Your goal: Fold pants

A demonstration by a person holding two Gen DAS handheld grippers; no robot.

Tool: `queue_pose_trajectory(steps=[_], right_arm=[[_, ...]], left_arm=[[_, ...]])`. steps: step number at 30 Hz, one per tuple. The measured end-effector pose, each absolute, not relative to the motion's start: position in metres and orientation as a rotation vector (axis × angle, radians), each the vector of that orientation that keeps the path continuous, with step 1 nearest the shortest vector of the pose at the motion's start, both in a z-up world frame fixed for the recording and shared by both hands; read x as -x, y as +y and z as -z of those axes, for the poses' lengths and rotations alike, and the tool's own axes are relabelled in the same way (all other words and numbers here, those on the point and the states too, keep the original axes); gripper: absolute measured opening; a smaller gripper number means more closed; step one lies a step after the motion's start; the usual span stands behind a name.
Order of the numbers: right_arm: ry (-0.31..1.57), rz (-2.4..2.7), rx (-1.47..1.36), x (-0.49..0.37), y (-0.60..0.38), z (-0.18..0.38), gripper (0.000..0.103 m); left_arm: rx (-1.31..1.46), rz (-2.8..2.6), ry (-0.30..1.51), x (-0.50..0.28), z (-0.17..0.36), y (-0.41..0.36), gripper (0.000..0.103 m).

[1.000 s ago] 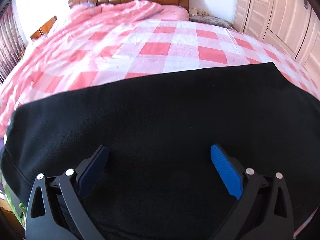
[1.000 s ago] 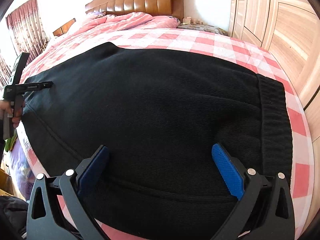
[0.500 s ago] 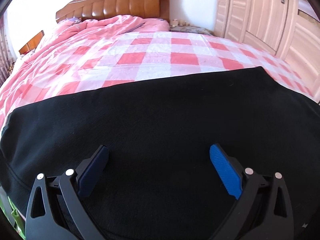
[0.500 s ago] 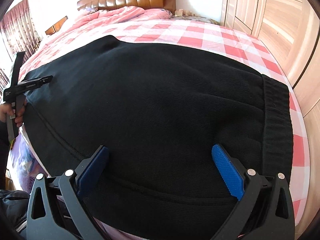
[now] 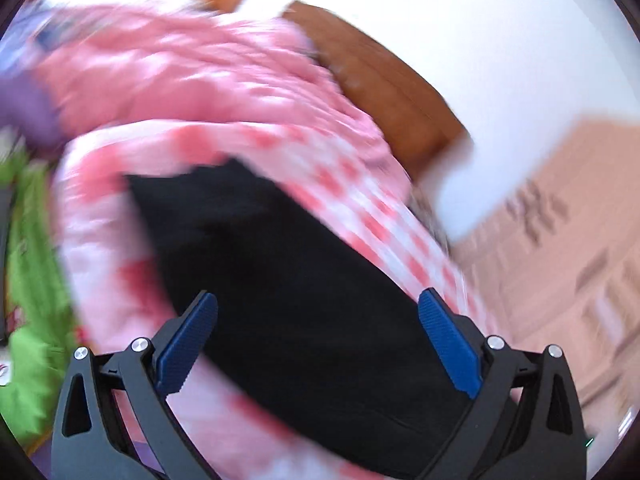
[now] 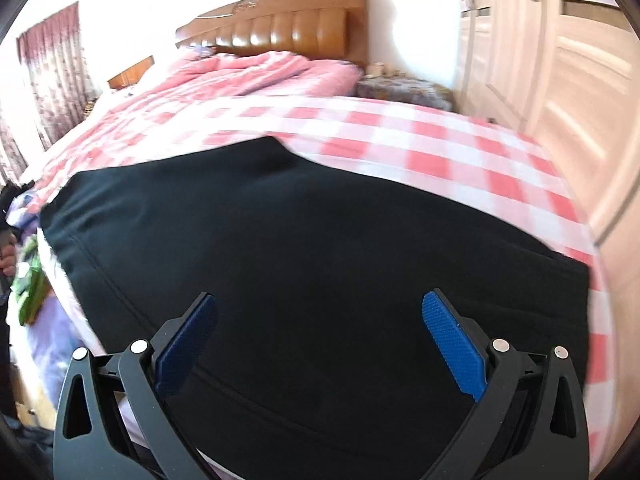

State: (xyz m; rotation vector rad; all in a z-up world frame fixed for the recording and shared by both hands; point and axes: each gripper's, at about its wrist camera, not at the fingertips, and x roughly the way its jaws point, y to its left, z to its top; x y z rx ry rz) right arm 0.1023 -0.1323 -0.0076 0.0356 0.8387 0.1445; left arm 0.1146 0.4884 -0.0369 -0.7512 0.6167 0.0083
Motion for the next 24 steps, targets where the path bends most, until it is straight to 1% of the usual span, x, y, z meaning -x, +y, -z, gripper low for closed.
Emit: queue_pose_trajectory(steps=[3,5,9,16,19,20,24], right_arm=[[0.834,-0.200,0.007,-0.112,-0.102,0.005,0.099],[0.828,-0.229,0.033,-0.114,-0.086,0.002,0.099],[0.833,-0.261,0.080,-0.115,-0.066,0.003,0.099],[0.879,-0.378,0.047,-0.139,-0.032,0.009,0.099],[0.872,-0.502,0.060,-0.163,0.013,0.005,0.099],[0.869,-0.549,0.063,-0.173,0.032,0.005,0.099],[0.913,-0.694,0.093,-0.213,0.120,0.011,0.099]], left_arm=[[0.881,-0.023,0.644,-0.122,0.058,0.539,0.099],[0.947,0.008,0.671,-0.133,0.072,0.554,0.096],[1.006,0.042,0.695,-0.153,0.089,0.558,0.096],[0.996,0.085,0.710,-0.181,0.094,0.561,0.096],[0.986,0.077,0.708,-0.183,0.097,0.563,0.098],[1.000,0.082,0.698,-0.183,0.098,0.563,0.101],[0.943,0.039,0.694,-0.188,0.094,0.556,0.100]])
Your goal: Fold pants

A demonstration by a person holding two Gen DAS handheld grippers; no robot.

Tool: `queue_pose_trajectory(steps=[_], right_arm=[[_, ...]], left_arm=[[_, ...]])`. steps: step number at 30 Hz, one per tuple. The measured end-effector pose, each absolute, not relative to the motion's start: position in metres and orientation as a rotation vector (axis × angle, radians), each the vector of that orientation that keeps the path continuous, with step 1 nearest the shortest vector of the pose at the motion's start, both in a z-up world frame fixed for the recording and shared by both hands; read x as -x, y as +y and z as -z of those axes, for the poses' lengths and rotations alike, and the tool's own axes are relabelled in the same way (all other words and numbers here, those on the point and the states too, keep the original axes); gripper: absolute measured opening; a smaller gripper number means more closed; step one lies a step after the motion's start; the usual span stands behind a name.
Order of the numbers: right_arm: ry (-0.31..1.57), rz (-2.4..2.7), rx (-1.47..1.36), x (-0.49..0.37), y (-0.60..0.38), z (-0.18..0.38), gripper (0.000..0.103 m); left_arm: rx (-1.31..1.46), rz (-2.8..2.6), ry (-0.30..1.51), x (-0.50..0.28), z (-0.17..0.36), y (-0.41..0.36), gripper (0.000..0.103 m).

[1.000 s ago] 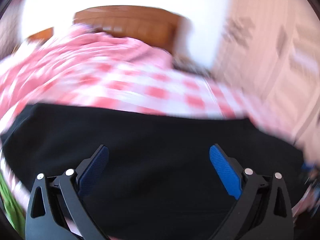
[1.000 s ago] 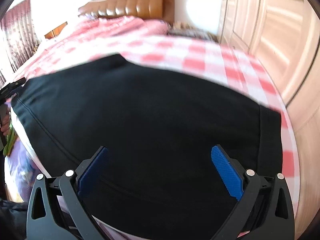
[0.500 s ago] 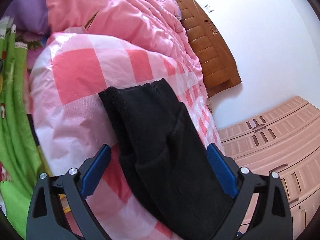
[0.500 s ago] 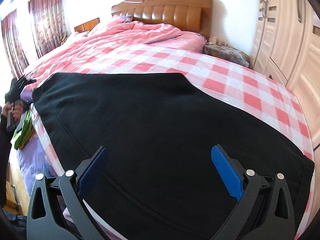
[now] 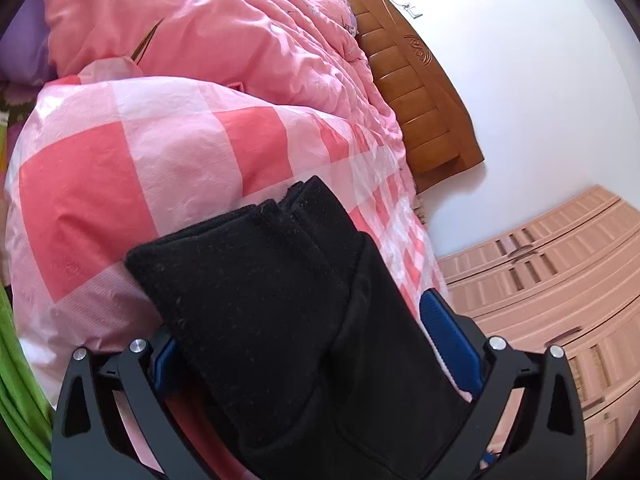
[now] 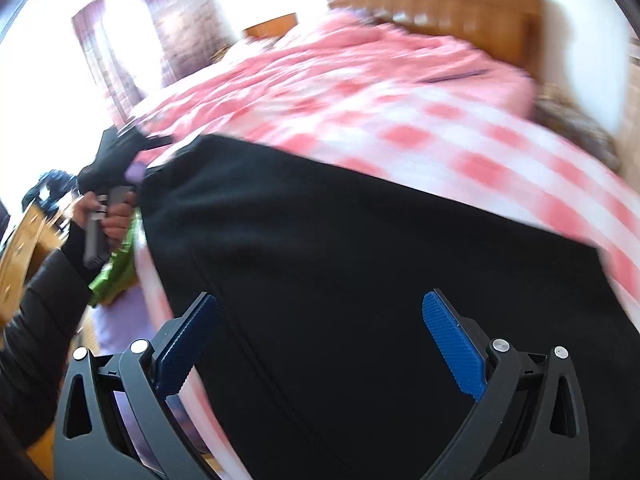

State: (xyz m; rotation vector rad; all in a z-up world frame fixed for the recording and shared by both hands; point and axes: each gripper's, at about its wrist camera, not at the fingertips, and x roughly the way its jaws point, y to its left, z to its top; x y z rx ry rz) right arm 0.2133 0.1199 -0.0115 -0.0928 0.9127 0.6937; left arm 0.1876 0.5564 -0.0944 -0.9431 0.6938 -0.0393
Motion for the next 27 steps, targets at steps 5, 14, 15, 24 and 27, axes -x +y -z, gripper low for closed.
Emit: queue_pose_trajectory(steps=[5,14,15,24,27], right_arm=[[0.917,-0.742,0.284,-0.238,0.221,0.018,0.099],[0.949,-0.699,0.371,-0.269,0.255,0.054,0.099],[0.947,-0.695,0.380,-0.267,0.256,0.054,0.099],[0.941,-0.693,0.381,-0.266,0.258,0.056,0.099],[0.939,-0.693,0.381,-0.269,0.260,0.057,0.099]], left_arm=[[0.686,-0.127,0.754,-0.188,0.085,0.531,0.059],[0.419,-0.274,0.695,-0.184,0.062,0.496,0.031],[0.412,-0.280,0.689,-0.183,0.061,0.496,0.030],[0.345,-0.313,0.685,-0.184,0.057,0.490,0.030],[0.328,-0.325,0.688,-0.184,0.054,0.485,0.030]])
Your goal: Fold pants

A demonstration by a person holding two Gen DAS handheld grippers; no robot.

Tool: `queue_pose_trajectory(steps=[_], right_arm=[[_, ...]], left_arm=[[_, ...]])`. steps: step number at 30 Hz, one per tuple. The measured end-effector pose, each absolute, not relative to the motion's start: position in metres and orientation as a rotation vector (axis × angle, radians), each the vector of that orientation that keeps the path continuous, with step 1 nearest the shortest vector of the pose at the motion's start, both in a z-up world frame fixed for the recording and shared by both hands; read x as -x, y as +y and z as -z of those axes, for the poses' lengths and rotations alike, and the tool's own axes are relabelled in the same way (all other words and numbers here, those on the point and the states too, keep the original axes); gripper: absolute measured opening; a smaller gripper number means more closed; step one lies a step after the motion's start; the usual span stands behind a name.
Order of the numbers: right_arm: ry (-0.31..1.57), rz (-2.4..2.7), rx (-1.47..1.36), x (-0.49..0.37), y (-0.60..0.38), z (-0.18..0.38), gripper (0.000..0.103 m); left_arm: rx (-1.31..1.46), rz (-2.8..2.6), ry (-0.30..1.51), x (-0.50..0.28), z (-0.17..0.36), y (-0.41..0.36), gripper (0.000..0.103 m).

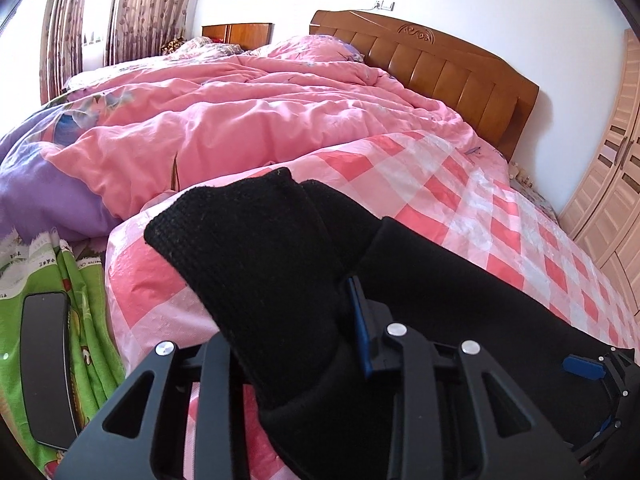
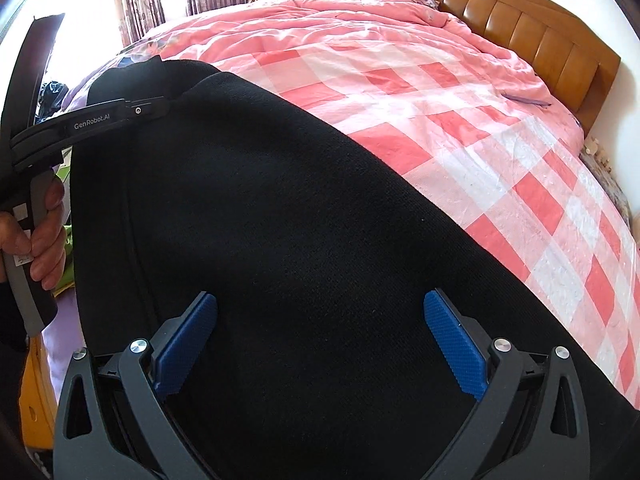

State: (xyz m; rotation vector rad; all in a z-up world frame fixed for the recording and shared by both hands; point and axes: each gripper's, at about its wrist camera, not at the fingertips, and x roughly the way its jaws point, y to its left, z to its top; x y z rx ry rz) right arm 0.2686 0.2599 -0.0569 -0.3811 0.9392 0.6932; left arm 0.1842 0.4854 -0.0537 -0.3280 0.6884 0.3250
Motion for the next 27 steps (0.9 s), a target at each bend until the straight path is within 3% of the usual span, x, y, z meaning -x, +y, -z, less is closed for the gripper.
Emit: queue_pose_trajectory(steps=[17,27], right_arm=[[0.926,-0.681,0.341,-0.267,0.255,0.048,0.099],[0.812,-0.661,-0.016,-0.246,0.146,-0.011,0.099]], left_arm=[[0.182,-0.449,0.685,-0.181,0.026,0.444,0.026],[-0.021,-0.419,0.505,-0.150,-0.025,0.364,0.025]])
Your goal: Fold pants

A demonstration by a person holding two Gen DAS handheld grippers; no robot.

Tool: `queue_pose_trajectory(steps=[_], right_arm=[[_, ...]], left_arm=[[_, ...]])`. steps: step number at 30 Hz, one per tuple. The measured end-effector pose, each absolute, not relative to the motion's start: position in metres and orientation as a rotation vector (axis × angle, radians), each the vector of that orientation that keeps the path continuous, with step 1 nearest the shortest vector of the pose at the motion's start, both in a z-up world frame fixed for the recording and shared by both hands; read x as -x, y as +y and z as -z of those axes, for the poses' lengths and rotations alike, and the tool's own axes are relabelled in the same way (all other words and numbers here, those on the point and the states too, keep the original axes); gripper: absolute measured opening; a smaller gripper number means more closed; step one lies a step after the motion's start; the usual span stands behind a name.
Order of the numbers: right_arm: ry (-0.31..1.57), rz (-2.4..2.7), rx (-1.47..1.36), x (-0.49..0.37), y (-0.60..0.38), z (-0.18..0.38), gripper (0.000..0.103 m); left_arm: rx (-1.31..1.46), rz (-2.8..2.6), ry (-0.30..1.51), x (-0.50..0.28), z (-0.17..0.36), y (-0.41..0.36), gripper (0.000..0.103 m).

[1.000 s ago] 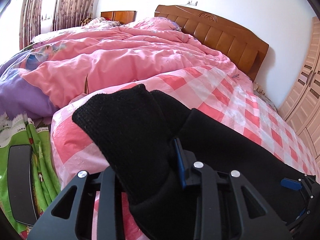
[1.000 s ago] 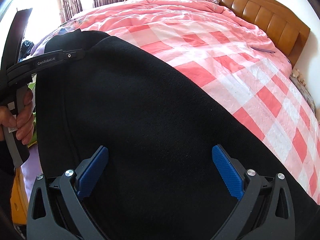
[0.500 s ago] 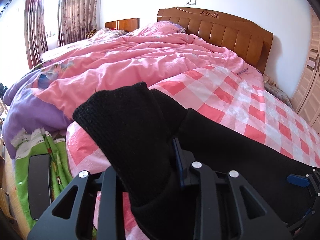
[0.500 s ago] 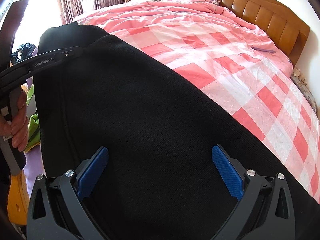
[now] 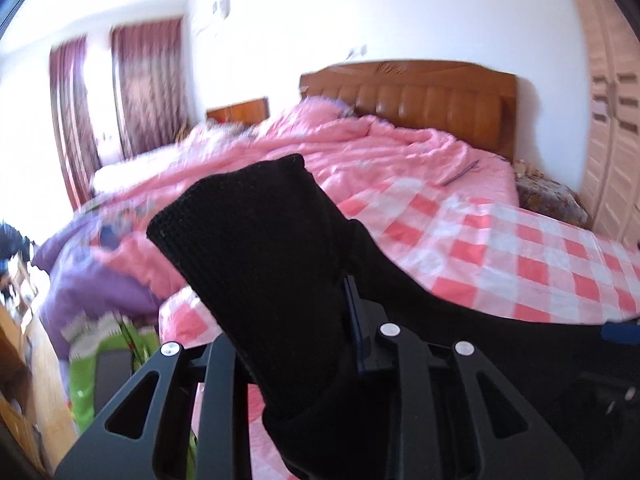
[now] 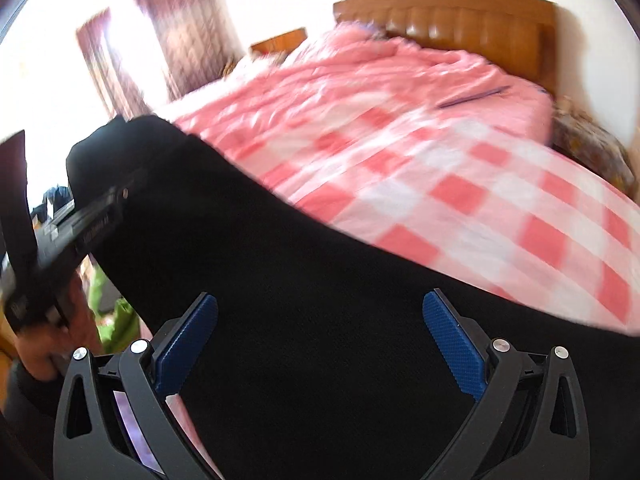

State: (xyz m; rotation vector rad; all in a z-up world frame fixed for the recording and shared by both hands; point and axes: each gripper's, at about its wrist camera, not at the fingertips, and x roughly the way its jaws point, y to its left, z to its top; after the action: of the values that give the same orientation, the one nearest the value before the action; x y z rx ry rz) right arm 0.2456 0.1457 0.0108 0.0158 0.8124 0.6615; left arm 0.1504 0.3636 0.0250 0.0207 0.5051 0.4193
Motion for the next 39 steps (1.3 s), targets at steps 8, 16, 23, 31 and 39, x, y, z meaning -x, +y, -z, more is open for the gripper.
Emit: queue_pose_trajectory(steps=[8,16,23,31,39], right_arm=[[0.741,-0.526,-0.169,-0.219,0.031,-0.020,0.099],[0.752,-0.420,-0.284,-0.210,-0.043,-0.010,0.099],[0.808,-0.522,-0.414,-0.208,-0.051,0.004,0.099],[0.987,-0.935,-0.547,-0.206,0.029,0.028,0.075],[1.182,-0.903,-0.594,-0.211,0.041,0.055,0.067]], left_arm=[[-0.366,-0.306,0.351,-0.115,-0.017,0.210,0.024],[-0.686,0.067,0.493,-0.097,0.064,0.093,0.066],[-0.608,0.259,0.317,-0.009,0.028,0.129,0.094],[-0.332,-0.123,0.493,-0.058,0.026,0.272,0.091],[-0.320,-0.092,0.549,-0.074,0.047,0.282,0.089]])
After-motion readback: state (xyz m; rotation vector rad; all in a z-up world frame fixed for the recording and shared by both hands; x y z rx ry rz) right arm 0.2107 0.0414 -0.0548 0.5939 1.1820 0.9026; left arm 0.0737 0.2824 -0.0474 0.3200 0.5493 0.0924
